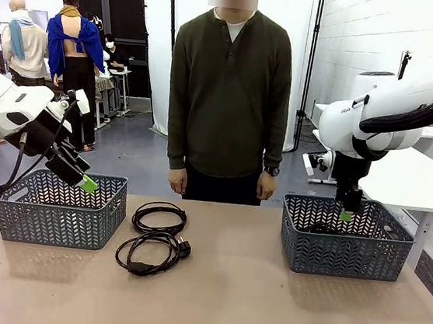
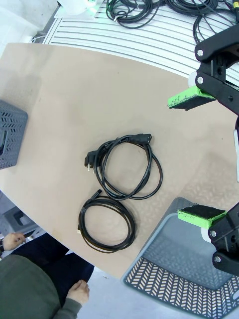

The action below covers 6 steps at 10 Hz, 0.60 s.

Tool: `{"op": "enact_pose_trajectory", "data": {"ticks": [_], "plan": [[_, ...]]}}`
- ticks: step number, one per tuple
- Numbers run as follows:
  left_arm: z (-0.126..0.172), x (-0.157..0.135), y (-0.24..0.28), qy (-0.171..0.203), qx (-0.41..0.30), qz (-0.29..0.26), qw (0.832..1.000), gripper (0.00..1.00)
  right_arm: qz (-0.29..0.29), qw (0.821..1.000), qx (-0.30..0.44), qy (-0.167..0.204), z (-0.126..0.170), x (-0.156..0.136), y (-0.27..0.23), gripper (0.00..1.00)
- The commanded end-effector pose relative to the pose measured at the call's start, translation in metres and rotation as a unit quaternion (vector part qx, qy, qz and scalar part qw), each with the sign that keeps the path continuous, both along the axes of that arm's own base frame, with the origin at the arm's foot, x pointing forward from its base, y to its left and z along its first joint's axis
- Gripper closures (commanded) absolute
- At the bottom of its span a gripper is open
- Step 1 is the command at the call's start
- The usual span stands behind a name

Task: Organize the cables according to human instructions.
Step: Pick up a bundle of cables and place it in the basket indicated by the human.

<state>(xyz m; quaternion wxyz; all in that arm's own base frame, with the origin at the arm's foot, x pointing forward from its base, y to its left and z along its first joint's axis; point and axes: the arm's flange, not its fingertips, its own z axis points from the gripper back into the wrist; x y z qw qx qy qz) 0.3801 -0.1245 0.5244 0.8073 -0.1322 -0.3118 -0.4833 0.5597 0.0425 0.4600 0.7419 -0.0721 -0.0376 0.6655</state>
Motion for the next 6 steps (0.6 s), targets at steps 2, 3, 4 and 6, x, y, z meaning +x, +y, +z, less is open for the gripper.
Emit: {"op": "enact_pose_trajectory", "data": {"ticks": [2, 3, 4, 6], "plan": [[-0.0021, 0.0011, 0.0024, 0.001, -0.008, -0.007, 1.000, 0.00, 0.002, 1.000, -0.002, 0.011, 0.0060, -0.0025, -0.0054, 0.00], [-0.0021, 0.0011, 0.0024, 0.001, -0.008, -0.007, 1.000, 0.00, -0.005, 1.000, -0.005, 0.001, 0.0078, -0.0040, -0.0065, 0.00], [-0.0021, 0.0011, 0.0024, 0.001, -0.008, -0.007, 1.000, 0.00, -0.011, 1.000, 0.001, -0.005, 0.0103, -0.0039, -0.0115, 0.00], [-0.0021, 0.0011, 0.0024, 0.001, -0.008, -0.007, 1.000, 0.00, -0.004, 1.000, -0.001, 0.003, 0.0058, -0.0020, -0.0030, 0.00]]}}
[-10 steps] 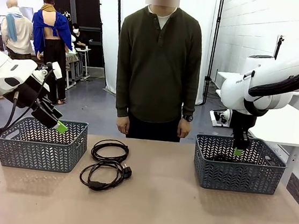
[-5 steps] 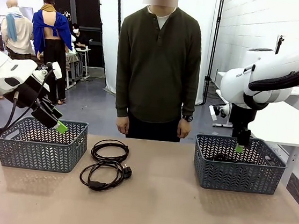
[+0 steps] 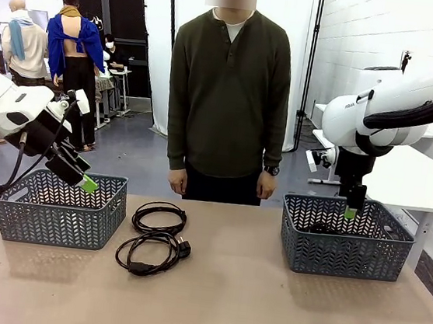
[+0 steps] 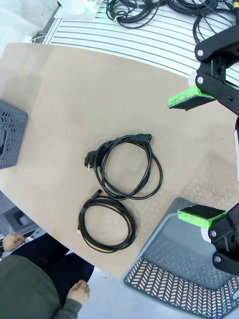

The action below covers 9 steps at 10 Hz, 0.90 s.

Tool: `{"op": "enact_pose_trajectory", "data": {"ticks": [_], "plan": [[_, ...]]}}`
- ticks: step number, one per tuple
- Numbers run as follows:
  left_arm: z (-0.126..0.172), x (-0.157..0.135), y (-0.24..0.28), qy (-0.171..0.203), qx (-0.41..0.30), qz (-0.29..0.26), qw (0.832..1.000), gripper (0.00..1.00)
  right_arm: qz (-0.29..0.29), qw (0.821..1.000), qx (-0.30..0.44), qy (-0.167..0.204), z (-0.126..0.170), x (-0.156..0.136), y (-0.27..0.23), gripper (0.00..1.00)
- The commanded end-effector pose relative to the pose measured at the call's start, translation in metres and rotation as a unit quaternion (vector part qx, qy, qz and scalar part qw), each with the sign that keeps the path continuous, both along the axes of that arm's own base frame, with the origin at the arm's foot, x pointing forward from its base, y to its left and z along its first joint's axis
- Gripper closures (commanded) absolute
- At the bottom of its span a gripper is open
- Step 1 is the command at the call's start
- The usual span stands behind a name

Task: Organize the cables according to human instructions.
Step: Pick up a bundle of cables and place it in the basket indicated by the human.

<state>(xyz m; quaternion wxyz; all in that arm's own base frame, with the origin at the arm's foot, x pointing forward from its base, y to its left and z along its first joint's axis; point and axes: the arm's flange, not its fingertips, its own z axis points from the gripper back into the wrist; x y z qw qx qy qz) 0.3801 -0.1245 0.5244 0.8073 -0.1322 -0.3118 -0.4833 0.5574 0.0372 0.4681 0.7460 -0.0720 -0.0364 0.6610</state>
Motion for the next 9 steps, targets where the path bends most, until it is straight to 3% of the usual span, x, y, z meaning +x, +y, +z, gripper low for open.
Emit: {"op": "enact_pose_trajectory", "data": {"ticks": [1, 2, 4, 7, 9], "plan": [[-0.002, 0.001, 0.002, 0.001, -0.008, -0.007, 1.000, 0.00, 0.003, 1.000, 0.000, 0.002, -0.002, 0.000, 0.002, 0.00], [-0.002, 0.001, 0.002, 0.001, -0.008, -0.007, 1.000, 0.00, 0.000, 1.000, 0.000, 0.000, 0.000, 0.000, 0.000, 0.00], [-0.002, 0.001, 0.002, 0.001, -0.008, -0.007, 1.000, 0.00, -0.067, 0.997, 0.031, 0.013, 0.023, -0.014, 0.010, 0.00], [-0.002, 0.001, 0.002, 0.001, -0.008, -0.007, 1.000, 0.00, -0.119, 0.992, 0.046, 0.004, 0.049, -0.056, 0.026, 0.00], [-0.002, 0.001, 0.002, 0.001, -0.008, -0.007, 1.000, 0.00, -0.157, 0.983, 0.095, -0.011, 0.059, -0.084, 0.034, 0.00]]}}
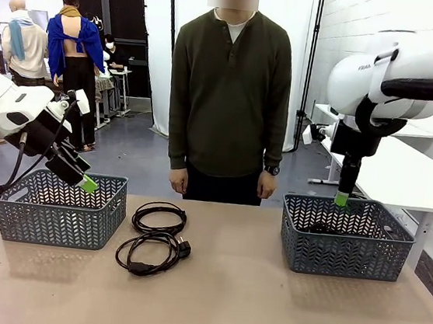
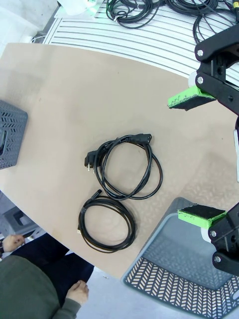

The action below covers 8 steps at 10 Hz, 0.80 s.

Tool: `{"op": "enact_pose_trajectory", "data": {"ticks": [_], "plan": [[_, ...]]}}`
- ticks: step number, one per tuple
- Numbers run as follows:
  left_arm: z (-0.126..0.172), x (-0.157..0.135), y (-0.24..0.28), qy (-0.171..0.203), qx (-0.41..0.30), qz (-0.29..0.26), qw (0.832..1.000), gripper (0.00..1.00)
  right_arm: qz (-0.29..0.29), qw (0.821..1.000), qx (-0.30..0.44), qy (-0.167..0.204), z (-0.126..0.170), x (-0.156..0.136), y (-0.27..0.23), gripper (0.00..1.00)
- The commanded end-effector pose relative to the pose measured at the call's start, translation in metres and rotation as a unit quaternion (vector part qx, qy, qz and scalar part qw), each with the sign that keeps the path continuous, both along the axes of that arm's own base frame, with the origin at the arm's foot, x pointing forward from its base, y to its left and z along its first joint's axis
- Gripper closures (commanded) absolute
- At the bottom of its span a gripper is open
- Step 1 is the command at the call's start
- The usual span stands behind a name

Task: Organize the cables according to human instructions.
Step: Pick up a bundle of cables and place it in the basket indicated by the human.

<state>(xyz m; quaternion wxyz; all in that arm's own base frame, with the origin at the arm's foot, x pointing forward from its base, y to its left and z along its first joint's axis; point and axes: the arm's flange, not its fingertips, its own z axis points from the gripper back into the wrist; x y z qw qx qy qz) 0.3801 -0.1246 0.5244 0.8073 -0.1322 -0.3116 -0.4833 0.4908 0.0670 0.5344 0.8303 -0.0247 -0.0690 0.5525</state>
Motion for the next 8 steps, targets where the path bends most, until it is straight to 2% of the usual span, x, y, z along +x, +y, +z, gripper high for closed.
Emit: {"op": "enact_pose_trajectory", "data": {"ticks": [1, 4, 8], "plan": [[-0.002, 0.001, 0.002, 0.001, -0.008, -0.007, 1.000, 0.00, -0.029, 0.998, 0.051, -0.024, -0.006, -0.030, 0.011, 0.00], [-0.002, 0.001, 0.002, 0.001, -0.008, -0.007, 1.000, 0.00, -0.031, 0.993, 0.105, -0.050, -0.013, -0.058, 0.039, 0.00], [-0.002, 0.001, 0.002, 0.001, -0.008, -0.007, 1.000, 0.00, 0.016, 0.992, 0.110, -0.056, -0.038, -0.058, 0.082, 0.00]]}}
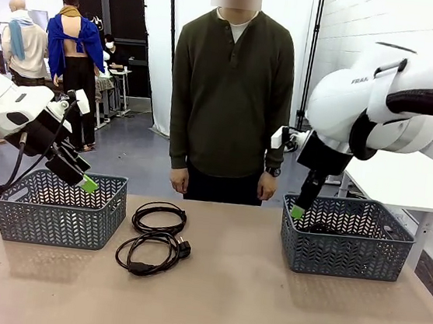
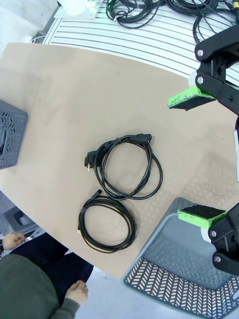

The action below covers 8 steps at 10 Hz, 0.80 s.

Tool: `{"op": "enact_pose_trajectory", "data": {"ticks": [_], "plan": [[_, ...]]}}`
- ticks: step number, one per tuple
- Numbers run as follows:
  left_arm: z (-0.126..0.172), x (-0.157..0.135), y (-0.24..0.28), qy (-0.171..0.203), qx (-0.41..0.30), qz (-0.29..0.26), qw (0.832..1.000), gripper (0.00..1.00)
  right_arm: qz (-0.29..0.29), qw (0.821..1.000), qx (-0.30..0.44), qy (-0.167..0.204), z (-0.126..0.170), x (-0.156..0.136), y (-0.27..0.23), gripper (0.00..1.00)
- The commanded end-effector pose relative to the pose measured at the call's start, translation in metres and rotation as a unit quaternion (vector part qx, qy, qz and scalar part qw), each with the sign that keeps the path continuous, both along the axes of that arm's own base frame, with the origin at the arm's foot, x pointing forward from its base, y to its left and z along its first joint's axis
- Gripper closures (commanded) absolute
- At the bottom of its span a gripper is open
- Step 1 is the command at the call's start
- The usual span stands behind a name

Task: Organize the cables according to human instructions.
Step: Pick up a bundle of cables and place it in the basket indicated by the human.

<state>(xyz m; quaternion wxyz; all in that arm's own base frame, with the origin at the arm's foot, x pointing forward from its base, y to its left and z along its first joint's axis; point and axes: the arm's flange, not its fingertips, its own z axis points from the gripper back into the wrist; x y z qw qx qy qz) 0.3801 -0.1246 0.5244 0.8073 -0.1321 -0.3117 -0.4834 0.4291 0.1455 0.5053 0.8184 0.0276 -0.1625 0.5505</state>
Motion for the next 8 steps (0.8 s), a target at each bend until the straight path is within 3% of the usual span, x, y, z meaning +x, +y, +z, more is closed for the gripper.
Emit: {"op": "enact_pose_trajectory", "data": {"ticks": [1, 8], "plan": [[-0.0020, 0.0011, 0.0026, 0.001, -0.008, -0.007, 1.000, 0.00, 0.012, 1.000, 0.022, -0.004, -0.0132, 0.0035, 0.0088, 0.00], [-0.0020, 0.0011, 0.0026, 0.001, -0.008, -0.007, 1.000, 0.00, 0.014, 1.000, 0.000, 0.004, -0.0113, 0.0014, 0.0154, 0.00]]}}
